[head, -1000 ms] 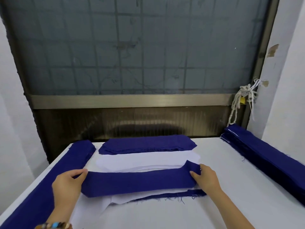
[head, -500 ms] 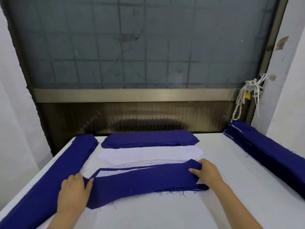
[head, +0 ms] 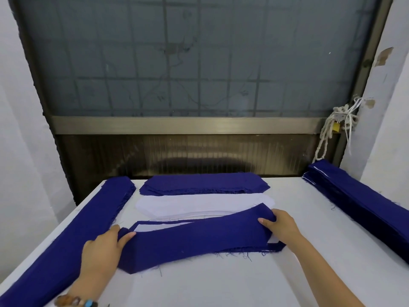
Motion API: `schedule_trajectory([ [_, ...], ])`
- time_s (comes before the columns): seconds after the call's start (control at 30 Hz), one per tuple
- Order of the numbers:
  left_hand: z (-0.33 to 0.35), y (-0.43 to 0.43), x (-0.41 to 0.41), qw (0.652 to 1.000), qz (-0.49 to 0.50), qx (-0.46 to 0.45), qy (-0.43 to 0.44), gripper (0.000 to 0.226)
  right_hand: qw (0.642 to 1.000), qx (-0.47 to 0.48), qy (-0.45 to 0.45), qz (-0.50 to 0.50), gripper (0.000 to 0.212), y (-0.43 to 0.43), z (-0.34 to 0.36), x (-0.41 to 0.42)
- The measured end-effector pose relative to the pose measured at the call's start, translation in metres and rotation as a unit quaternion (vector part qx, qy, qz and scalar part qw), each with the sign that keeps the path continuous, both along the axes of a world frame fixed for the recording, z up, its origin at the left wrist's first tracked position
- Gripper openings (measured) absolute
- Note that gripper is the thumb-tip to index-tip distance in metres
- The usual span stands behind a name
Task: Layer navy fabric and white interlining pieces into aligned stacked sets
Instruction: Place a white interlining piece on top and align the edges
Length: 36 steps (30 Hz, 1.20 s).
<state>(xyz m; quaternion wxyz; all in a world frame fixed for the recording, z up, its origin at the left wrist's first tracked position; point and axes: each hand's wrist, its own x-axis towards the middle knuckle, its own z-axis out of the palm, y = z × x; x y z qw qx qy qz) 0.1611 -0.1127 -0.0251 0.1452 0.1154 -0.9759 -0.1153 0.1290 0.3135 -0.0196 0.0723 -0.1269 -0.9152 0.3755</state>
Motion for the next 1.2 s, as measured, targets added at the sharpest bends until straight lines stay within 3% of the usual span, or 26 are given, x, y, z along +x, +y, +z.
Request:
schedule_trajectory([
  [0.13, 0.005, -0.007, -0.011, 0.976, -0.056, 0.204, 0.058, 0.026, 0.999, -0.021, 0.034, -0.031, 0.014, 0.005, 0.001, 0.003],
  [0.23, 0.014, -0.001, -0.026, 0.953, -0.097, 0.268, 0.103, 0.017, 0.996, -0.040, 0.057, -0.063, 0.014, 0.012, -0.001, 0.006],
  [0.53, 0.013, 0.037, -0.066, 0.941, -0.117, 0.286, 0.139, 0.018, 0.973, -0.087, 0.157, -0.144, 0.010, 0.022, -0.022, 0.011],
  [0.97, -0.001, 0.024, -0.052, 0.942, -0.139, 0.295, 0.084, 0.007, 0.972, -0.071, 0.192, -0.118, 0.014, 0.027, -0.029, 0.013],
  [1.2, 0.004, 0.017, -0.050, 0.919, -0.064, 0.365, 0.134, 0.008, 0.960, -0.087, 0.217, -0.157, 0.006, 0.026, -0.027, 0.014],
])
